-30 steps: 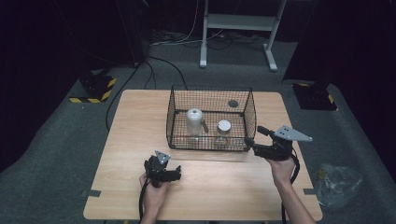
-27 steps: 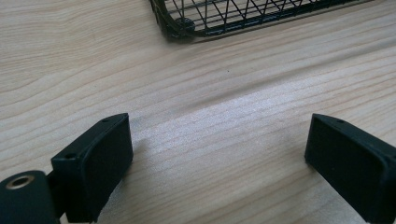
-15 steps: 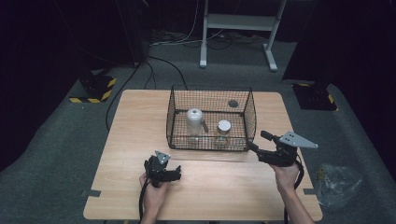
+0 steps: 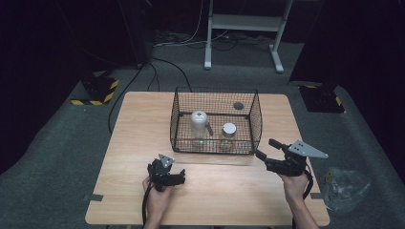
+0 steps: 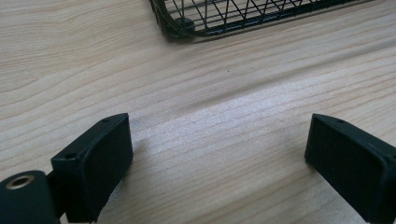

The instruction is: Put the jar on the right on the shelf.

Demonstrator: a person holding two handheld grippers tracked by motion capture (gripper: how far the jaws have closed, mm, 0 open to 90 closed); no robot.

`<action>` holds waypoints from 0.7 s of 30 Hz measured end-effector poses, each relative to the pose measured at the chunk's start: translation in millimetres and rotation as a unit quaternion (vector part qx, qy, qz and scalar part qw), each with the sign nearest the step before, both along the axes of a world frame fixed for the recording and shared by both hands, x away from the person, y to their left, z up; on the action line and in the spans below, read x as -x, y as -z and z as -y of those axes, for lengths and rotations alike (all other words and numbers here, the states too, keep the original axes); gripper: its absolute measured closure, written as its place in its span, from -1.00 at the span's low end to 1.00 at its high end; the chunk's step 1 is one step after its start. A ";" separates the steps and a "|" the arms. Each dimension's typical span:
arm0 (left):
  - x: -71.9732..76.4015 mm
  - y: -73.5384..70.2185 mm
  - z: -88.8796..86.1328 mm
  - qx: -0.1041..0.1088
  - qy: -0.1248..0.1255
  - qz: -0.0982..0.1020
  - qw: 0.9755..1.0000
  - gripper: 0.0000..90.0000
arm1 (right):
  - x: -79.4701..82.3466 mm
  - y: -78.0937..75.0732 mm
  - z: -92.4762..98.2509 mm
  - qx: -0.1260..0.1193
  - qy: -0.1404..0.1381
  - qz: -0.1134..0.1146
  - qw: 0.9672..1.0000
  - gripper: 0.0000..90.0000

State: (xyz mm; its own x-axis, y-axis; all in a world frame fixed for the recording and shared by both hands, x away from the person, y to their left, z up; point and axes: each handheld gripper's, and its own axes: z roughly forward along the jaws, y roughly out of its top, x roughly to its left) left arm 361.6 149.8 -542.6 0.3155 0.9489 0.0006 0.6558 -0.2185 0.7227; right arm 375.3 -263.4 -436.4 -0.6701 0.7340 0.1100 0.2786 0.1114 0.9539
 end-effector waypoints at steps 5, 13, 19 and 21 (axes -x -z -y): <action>0.0 0.0 0.0 0.000 0.000 0.000 1.000 -0.83 | 1.5 6.6 0.1 0.004 0.002 -0.006 1.000 -0.44; 0.0 0.0 0.0 0.000 0.000 0.000 1.000 -0.83 | 3.2 17.8 -0.2 0.008 0.007 -0.017 1.000 -0.44; 0.0 0.0 0.0 0.000 0.000 0.000 1.000 -0.83 | 4.4 23.6 -2.1 0.013 0.007 -0.022 1.000 -0.44; 0.0 0.0 0.0 0.000 0.000 0.000 1.000 -0.83 | 4.5 25.6 -2.5 0.015 0.008 -0.024 1.000 -0.44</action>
